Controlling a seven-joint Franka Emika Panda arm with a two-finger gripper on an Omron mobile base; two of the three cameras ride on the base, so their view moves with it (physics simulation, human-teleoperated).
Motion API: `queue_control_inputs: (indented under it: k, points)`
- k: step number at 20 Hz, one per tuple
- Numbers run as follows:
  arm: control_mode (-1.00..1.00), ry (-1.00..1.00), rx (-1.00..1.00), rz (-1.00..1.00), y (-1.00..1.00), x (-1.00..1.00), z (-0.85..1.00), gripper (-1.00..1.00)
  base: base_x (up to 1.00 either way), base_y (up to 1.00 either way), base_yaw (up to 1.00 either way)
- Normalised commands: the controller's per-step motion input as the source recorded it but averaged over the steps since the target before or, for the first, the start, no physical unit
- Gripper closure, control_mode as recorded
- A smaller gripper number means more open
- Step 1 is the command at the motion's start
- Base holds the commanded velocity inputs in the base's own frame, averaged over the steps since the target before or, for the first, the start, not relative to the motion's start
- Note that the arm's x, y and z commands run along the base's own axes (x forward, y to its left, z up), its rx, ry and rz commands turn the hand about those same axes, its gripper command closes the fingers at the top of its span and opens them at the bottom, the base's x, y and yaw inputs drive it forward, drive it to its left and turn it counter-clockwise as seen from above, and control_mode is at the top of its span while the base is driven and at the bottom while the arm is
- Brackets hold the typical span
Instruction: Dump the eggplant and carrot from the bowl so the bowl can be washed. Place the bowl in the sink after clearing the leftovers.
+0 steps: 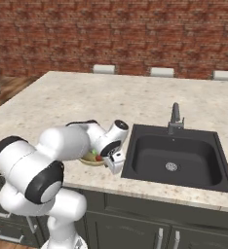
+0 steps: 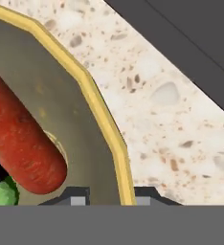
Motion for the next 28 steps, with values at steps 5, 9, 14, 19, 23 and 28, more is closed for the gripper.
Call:
queue_control_inputs:
  k: [5,9,14,19,23,28]
  points:
    - [-1.0,-0.07,0.06,-0.03,0.0,-0.58,0.76,1.0,0.0,0.0,0.0]
    - [-1.0,-0.15,0.1,-0.02,0.0,-0.87,0.85,1.0,0.0,0.0,0.0]
    - [-1.0,-0.19,0.17,0.0,0.23,-0.71,0.77,1.0,0.0,0.0,0.0]
    - [-1.0,-0.06,0.03,0.01,0.96,-0.29,0.31,1.0,0.0,0.0,0.0]
    - [-1.0,0.0,0.0,0.03,0.86,-0.06,0.03,1.0,0.0,0.0,0.0]
    - [1.0,0.0,0.0,0.0,0.04,-0.05,0.0,1.0,-0.1,-0.02,0.0]
